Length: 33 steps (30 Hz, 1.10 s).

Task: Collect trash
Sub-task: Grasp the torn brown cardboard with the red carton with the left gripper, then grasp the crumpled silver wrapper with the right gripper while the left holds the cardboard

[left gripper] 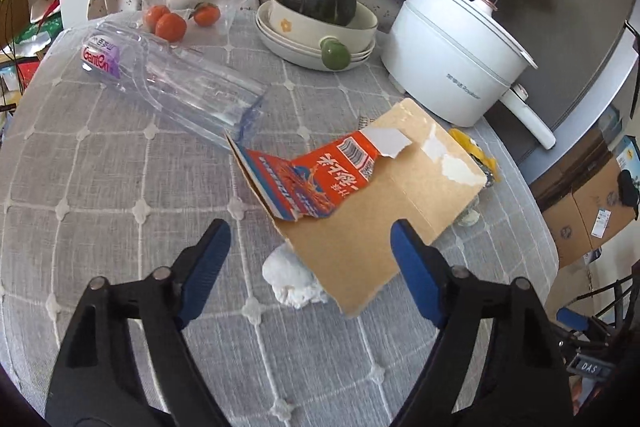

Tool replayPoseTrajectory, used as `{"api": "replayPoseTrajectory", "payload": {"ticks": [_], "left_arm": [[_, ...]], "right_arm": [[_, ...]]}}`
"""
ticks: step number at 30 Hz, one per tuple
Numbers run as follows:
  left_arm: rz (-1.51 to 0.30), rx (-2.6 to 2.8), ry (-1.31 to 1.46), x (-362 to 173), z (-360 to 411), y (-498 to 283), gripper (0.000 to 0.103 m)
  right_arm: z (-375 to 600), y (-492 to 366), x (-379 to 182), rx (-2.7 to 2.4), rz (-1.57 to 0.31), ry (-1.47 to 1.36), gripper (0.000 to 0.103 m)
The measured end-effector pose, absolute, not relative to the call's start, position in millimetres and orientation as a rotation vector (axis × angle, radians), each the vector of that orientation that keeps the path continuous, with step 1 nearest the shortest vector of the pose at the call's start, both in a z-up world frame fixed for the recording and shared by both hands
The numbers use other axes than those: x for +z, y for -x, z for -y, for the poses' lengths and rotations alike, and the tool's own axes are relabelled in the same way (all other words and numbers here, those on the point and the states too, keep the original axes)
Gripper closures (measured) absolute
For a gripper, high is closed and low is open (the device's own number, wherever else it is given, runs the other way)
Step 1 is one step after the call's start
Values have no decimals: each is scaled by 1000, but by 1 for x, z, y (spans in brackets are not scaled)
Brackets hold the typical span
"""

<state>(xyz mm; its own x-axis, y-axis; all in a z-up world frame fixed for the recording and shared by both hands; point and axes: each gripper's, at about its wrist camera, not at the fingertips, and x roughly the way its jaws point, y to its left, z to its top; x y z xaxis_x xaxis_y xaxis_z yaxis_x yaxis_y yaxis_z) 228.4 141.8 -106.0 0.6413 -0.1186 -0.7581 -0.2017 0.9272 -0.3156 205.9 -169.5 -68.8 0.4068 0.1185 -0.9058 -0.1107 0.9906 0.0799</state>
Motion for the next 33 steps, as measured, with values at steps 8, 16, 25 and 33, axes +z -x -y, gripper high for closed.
{"api": "replayPoseTrajectory", "payload": {"ticks": [8,16,25,33], "left_arm": [[-932,6,486,-127,-138,-246,88],[-783,-61,528,-95,-141,-204,100],[-666,-24,498,-72,-158,-143,101],[-678,35,498,-89,-178,-120,101]], "right_arm": [[157,-211,-76,183,-1144,56,19],[144,-235,-79,263,-1101,37,19],[119,-285,-78,336,-1038,-149,19],[68,-319,-85,412,-982,-132,19]]}}
